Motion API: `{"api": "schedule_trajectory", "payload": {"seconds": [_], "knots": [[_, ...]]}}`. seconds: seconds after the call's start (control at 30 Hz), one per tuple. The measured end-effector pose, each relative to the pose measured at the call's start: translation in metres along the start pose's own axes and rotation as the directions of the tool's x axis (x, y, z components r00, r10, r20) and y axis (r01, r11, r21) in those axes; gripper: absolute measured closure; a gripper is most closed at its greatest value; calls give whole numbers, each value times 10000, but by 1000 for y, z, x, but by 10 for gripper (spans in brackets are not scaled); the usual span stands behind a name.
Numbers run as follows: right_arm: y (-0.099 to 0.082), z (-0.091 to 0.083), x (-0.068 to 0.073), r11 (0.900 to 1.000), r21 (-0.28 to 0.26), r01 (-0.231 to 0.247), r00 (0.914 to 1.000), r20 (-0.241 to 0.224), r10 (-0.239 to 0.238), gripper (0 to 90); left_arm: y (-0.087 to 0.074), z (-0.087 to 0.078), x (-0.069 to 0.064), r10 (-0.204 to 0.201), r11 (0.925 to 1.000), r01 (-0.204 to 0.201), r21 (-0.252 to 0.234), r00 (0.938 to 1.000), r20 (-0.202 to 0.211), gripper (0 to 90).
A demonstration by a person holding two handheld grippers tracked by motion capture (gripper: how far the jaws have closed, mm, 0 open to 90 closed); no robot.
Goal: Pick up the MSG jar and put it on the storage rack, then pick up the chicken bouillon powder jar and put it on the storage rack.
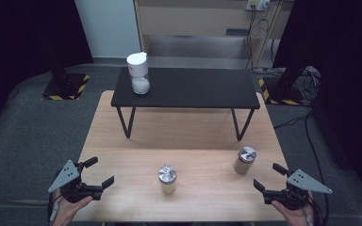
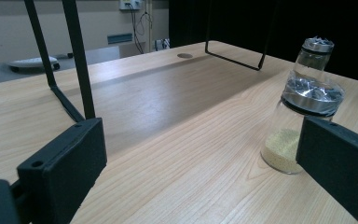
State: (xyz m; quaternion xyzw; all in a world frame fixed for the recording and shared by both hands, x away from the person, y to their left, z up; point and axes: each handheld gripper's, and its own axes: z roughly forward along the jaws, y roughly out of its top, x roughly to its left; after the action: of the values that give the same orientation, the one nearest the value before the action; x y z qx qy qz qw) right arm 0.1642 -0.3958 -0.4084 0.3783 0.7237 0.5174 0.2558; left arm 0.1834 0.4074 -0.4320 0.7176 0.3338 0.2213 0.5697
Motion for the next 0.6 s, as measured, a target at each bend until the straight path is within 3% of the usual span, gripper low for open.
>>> {"api": "schedule_trajectory", "payload": {"seconds": [0.6], "knots": [[0, -2, 1, 10000, -55, 26, 10000, -33, -26, 52, 1, 3, 0, 18, 10000, -19, 73, 10000, 69, 4]]}}
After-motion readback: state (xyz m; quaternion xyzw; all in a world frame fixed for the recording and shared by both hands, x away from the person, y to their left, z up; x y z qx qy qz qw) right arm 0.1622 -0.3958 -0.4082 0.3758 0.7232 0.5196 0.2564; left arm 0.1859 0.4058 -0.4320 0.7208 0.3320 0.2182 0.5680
